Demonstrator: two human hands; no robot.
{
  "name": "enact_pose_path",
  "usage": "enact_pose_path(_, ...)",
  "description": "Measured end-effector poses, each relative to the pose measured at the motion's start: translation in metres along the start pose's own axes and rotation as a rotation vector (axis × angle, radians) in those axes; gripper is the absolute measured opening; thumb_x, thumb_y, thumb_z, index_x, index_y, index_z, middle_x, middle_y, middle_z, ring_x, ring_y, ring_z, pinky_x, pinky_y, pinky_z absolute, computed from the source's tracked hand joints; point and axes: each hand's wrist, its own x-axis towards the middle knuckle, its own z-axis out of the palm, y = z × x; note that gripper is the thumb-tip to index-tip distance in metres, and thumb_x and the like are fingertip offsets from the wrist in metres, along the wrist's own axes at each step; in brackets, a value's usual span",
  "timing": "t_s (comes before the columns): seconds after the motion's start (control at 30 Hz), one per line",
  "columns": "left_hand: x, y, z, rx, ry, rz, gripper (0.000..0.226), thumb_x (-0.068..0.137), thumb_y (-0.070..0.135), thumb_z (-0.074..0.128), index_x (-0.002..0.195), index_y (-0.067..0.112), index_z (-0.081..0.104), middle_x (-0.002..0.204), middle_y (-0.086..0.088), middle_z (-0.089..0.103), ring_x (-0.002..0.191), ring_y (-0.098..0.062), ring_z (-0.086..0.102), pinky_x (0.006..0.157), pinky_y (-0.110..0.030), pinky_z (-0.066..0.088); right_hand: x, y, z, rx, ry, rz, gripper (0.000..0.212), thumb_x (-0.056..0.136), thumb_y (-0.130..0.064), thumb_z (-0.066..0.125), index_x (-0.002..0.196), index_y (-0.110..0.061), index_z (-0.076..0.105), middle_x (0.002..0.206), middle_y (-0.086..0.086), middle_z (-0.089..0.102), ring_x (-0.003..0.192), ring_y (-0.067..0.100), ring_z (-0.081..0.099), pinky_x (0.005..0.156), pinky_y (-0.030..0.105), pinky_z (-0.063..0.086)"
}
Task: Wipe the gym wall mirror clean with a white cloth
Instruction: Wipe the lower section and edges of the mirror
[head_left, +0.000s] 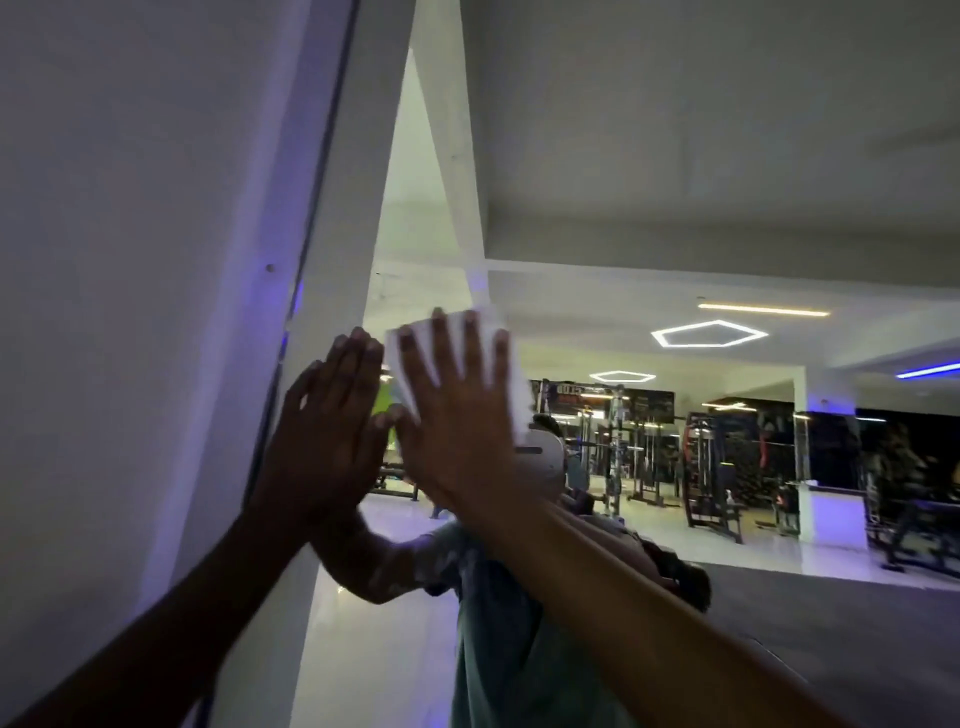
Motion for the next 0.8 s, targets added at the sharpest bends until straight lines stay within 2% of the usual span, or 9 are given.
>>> enact_pose_path(0.1, 0.0, -0.002, 0.003, 0.017, 0.033, 0.018, 0.065, 0.107, 0.033, 0.032, 0.165, 0.004, 0.026, 0.174, -0.013, 0.02, 0.161, -0.027, 0.021, 0.127, -0.047, 0.021, 0.002, 0.012, -0.002, 0.018, -0.028, -0.134, 0.067, 0.107, -0.045, 0.039, 0.167, -0.019, 0.028, 0.175, 0.016, 0.017, 0.162, 0.042, 0.003, 0.125, 0.068, 0.007)
enact_pose_path(0.17, 0.002, 0.002, 0.003, 0.022, 0.022, 0.019, 0.066, 0.106, 0.034, 0.03, 0.165, 0.005, 0.025, 0.174, -0.013, 0.02, 0.161, -0.027, 0.02, 0.126, -0.049, 0.022, -0.004, 0.049, -0.011, -0.045, -0.054, -0.158, 0.066, 0.107, -0.048, 0.033, 0.168, -0.024, 0.025, 0.176, 0.012, 0.015, 0.163, 0.038, 0.007, 0.127, 0.065, 0.005)
enact_pose_path(0.27, 0.003, 0.002, 0.002, 0.021, 0.005, 0.02, 0.068, 0.106, 0.037, 0.028, 0.165, 0.005, 0.024, 0.174, -0.013, 0.018, 0.162, -0.028, 0.019, 0.127, -0.05, 0.021, -0.023, 0.134, -0.035, -0.131, -0.032, 0.078, 0.069, 0.104, -0.052, 0.03, 0.169, -0.028, 0.021, 0.176, 0.009, 0.014, 0.162, 0.037, 0.012, 0.129, 0.063, 0.006)
enact_pose_path(0.37, 0.002, 0.005, 0.001, 0.011, -0.002, 0.006, 0.069, 0.106, 0.04, 0.025, 0.166, 0.006, 0.022, 0.175, -0.013, 0.016, 0.162, -0.029, 0.017, 0.128, -0.052, 0.021, -0.064, 0.215, -0.064, -0.187, -0.032, 0.339, 0.07, 0.107, -0.055, 0.018, 0.17, -0.027, 0.01, 0.178, 0.008, 0.005, 0.163, 0.036, 0.006, 0.129, 0.062, 0.005)
enact_pose_path(0.43, 0.003, 0.008, 0.001, 0.017, 0.006, 0.0, 0.068, 0.107, 0.039, 0.023, 0.166, 0.005, 0.022, 0.175, -0.015, 0.016, 0.162, -0.03, 0.017, 0.128, -0.052, 0.02, -0.081, 0.224, -0.07, -0.188, -0.018, 0.507, 0.071, 0.107, -0.057, 0.011, 0.17, -0.026, 0.007, 0.178, 0.01, 0.002, 0.163, 0.038, 0.004, 0.128, 0.064, 0.006)
enact_pose_path(0.53, 0.004, 0.013, 0.001, 0.061, 0.017, 0.006, 0.067, 0.108, 0.036, 0.017, 0.164, 0.0, 0.022, 0.173, -0.019, 0.016, 0.162, -0.033, 0.017, 0.127, -0.055, 0.022, -0.071, 0.169, -0.056, -0.138, 0.044, 0.664, 0.075, 0.104, -0.057, 0.018, 0.17, -0.025, 0.005, 0.177, 0.012, 0.002, 0.162, 0.04, 0.002, 0.127, 0.066, 0.006)
enact_pose_path(0.67, 0.008, 0.052, -0.009, -0.032, 0.137, -0.06, 0.064, 0.108, 0.029, 0.018, 0.157, -0.01, 0.033, 0.164, -0.032, 0.031, 0.153, -0.048, 0.032, 0.118, -0.059, 0.033, -0.067, 0.08, -0.036, -0.057, -0.059, 0.267, 0.076, 0.105, -0.054, 0.028, 0.17, -0.022, 0.006, 0.177, 0.013, -0.003, 0.162, 0.043, -0.005, 0.128, 0.066, -0.002)
enact_pose_path(0.73, 0.021, 0.082, -0.013, -0.16, 0.149, -0.164, 0.066, 0.106, 0.031, 0.022, 0.157, -0.009, 0.035, 0.163, -0.033, 0.033, 0.153, -0.048, 0.032, 0.118, -0.056, 0.033, -0.071, 0.072, -0.033, -0.049, -0.119, 0.056, 0.077, 0.105, -0.052, 0.036, 0.17, -0.021, 0.009, 0.177, 0.012, -0.002, 0.162, 0.042, -0.006, 0.127, 0.067, 0.0)
enact_pose_path(0.8, 0.031, 0.094, -0.008, -0.157, 0.105, -0.15, 0.066, 0.107, 0.033, 0.022, 0.161, -0.003, 0.03, 0.168, -0.029, 0.026, 0.158, -0.043, 0.024, 0.12, -0.056, 0.028, -0.074, 0.091, -0.039, -0.049, -0.146, -0.095, 0.074, 0.106, -0.05, 0.037, 0.17, -0.023, 0.014, 0.178, 0.01, 0.003, 0.163, 0.038, -0.003, 0.127, 0.066, 0.004)
